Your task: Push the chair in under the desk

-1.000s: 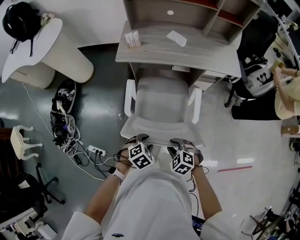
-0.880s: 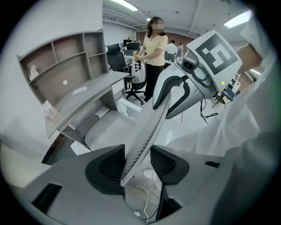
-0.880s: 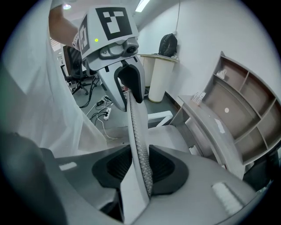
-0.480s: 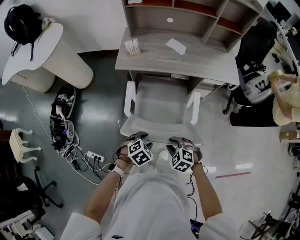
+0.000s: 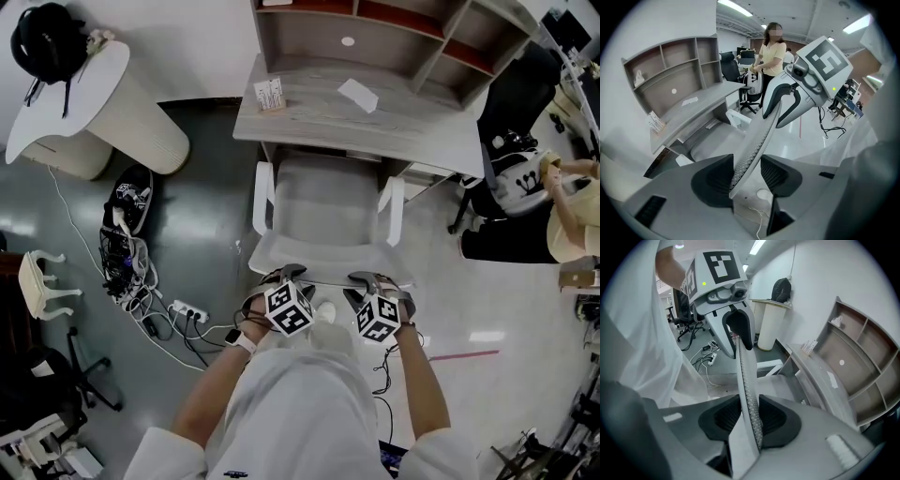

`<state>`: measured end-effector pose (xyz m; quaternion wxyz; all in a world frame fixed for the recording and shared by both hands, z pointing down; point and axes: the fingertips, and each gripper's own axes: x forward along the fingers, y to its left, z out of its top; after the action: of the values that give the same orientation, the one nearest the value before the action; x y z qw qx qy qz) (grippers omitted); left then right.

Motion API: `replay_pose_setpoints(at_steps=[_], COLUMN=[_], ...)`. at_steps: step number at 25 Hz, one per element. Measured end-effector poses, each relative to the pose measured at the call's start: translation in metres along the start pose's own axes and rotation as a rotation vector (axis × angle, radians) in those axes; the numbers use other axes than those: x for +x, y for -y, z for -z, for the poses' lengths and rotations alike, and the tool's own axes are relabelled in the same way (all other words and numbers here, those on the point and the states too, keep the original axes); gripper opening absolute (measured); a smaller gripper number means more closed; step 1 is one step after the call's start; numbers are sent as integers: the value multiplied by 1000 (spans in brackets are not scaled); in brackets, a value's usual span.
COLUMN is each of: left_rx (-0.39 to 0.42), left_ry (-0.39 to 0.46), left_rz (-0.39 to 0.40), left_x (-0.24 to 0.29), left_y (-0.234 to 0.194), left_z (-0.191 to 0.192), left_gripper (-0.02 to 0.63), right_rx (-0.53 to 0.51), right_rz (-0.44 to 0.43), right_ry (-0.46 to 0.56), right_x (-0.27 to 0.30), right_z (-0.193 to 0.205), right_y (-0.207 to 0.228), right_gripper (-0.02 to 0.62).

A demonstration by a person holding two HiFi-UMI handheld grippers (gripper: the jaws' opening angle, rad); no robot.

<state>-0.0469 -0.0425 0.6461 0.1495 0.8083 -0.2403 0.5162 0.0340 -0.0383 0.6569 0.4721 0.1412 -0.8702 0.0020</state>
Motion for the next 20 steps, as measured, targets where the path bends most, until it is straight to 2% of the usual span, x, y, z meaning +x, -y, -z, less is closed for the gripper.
replay_pose_setpoints(at_steps=[6,13,20], left_rx=[-20,-25,-23], left_ry=[23,15,18], left_rz=[-29,-19,-24], left_x=[4,10,13], left_y=[-6,-11,-20], left_z=[-10,-19,-28], left_gripper=[183,183,183], right_rx=[-10,24,2], right_rz=[-9,-44,-17], right_ry=[6,-1,7], right_x=[0,1,1], right_z=[3,7,8], right_y=[13,24,38], right_gripper=[132,137,135])
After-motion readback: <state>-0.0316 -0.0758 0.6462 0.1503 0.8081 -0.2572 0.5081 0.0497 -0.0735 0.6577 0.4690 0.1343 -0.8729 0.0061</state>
